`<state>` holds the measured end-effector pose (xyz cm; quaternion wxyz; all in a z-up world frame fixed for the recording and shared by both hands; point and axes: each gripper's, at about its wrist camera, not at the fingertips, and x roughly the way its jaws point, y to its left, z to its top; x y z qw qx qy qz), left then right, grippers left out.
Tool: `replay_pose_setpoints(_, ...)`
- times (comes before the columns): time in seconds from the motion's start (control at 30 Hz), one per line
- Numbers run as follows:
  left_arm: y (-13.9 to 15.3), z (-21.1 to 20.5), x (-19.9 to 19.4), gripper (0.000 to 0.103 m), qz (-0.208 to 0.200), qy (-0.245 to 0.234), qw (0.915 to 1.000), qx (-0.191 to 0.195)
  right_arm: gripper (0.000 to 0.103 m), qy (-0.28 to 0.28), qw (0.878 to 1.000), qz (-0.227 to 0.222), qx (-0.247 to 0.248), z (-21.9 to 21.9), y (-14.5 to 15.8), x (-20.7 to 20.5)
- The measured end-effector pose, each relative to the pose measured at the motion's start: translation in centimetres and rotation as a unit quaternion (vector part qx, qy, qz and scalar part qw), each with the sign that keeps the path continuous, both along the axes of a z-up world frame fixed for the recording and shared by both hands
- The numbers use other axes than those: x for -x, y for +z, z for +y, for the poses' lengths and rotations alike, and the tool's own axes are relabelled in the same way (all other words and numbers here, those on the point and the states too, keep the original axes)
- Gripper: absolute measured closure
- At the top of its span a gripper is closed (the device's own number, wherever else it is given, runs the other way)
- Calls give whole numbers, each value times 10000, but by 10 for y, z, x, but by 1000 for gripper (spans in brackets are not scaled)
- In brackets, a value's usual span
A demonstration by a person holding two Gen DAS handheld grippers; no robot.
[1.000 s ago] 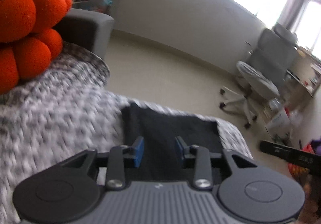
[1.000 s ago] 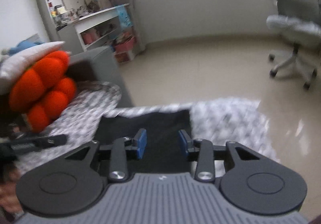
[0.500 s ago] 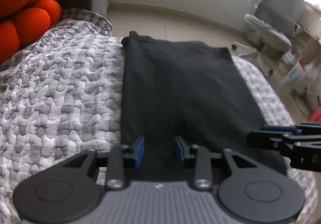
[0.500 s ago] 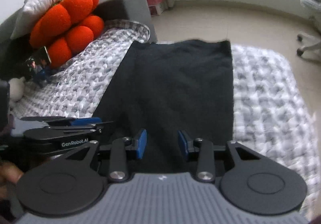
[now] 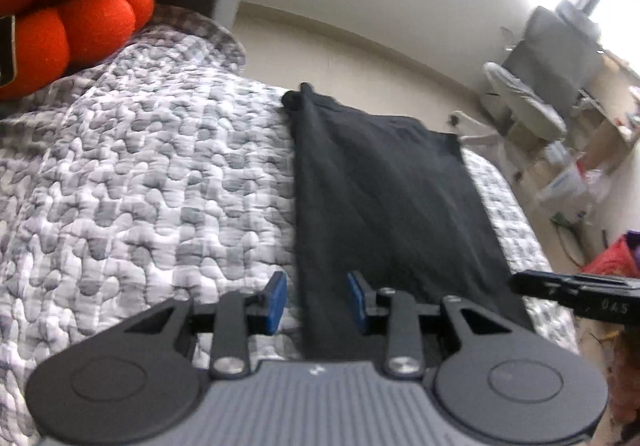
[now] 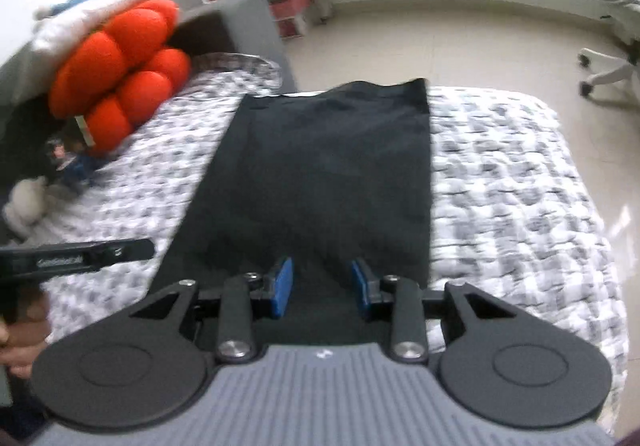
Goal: Fold clothes
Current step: 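Lower the folded hem onto the shirt and open both grippers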
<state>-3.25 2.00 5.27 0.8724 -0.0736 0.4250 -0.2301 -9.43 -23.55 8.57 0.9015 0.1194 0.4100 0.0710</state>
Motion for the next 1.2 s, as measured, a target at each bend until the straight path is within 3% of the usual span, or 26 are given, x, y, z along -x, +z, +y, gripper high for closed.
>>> replay_pose_setpoints(0.17,-1,-26,20,70,-60,-604,9982,-3,69,622,9974,345,150,25,-9,3)
replay_pose_setpoints(0.27,-12,-44,30,70,-40,-868,9957,-337,69,820,9938,631,406,35,-20,2)
replay_pose_setpoints(0.33,-22,-51,31,70,45,-931,9940,-569,70,814,9919,785,578,33,-26,4)
replay_pose_setpoints(0.6,-19,-31,30,70,238,-864,9947,-503,72,352,9869,1076,1150,-13,-31,27)
replay_pose_setpoints(0.77,-15,-21,31,70,273,-797,9948,-574,70,376,9858,1068,1242,-12,-29,31)
replay_pose_setpoints(0.9,-18,-16,31,69,276,-590,9933,-958,70,287,9840,1081,1386,-9,-28,28)
replay_pose_setpoints(1.03,-11,-13,30,69,120,-501,9947,-886,70,194,9830,875,1605,1,-19,23)
replay_pose_setpoints(1.13,-3,-11,32,69,-49,-442,9963,-734,70,441,9880,553,1374,14,-10,23)
replay_pose_setpoints(1.2,-6,-18,37,69,-173,-497,9945,-903,70,701,9896,411,1187,25,-7,22)
